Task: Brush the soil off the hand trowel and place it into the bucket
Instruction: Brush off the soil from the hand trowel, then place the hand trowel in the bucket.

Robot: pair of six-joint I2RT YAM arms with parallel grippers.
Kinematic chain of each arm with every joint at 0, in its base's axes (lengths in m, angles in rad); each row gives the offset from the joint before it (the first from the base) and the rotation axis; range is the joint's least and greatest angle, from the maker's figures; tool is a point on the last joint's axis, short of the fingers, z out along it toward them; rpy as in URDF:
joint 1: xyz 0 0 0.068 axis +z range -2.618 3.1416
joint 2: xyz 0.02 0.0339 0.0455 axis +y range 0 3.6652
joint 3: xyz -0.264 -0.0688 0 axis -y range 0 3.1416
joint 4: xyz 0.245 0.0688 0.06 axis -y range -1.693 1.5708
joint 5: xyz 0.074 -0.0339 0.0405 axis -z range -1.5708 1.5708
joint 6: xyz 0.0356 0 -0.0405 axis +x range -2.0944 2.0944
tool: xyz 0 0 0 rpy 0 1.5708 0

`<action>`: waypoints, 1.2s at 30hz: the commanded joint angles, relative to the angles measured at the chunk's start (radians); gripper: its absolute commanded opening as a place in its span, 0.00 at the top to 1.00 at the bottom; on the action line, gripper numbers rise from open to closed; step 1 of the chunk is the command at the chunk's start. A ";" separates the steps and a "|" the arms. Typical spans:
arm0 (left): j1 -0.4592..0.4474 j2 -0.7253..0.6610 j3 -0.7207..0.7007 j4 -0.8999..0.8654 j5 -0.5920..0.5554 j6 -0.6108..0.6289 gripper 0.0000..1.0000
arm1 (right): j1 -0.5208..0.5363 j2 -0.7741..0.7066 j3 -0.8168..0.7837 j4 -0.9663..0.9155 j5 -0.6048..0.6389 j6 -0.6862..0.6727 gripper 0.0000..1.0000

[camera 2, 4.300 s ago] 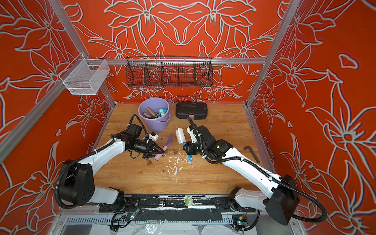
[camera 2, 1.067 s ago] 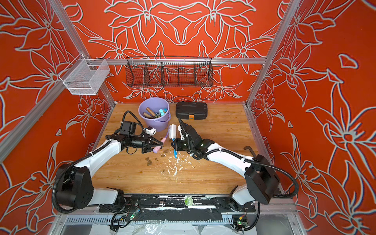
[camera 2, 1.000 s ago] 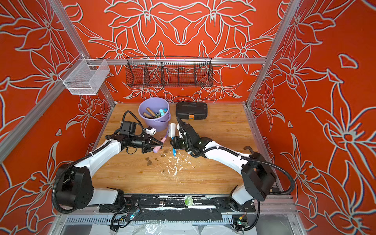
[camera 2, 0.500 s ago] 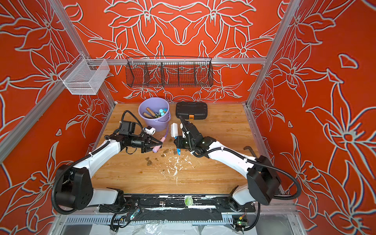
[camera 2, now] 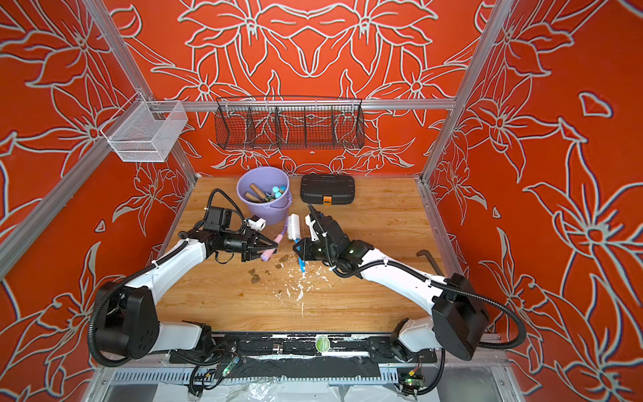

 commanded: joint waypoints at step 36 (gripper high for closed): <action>0.005 0.406 1.044 -0.857 -0.945 0.433 1.00 | -0.076 -0.069 -0.037 -0.082 0.008 -0.060 1.00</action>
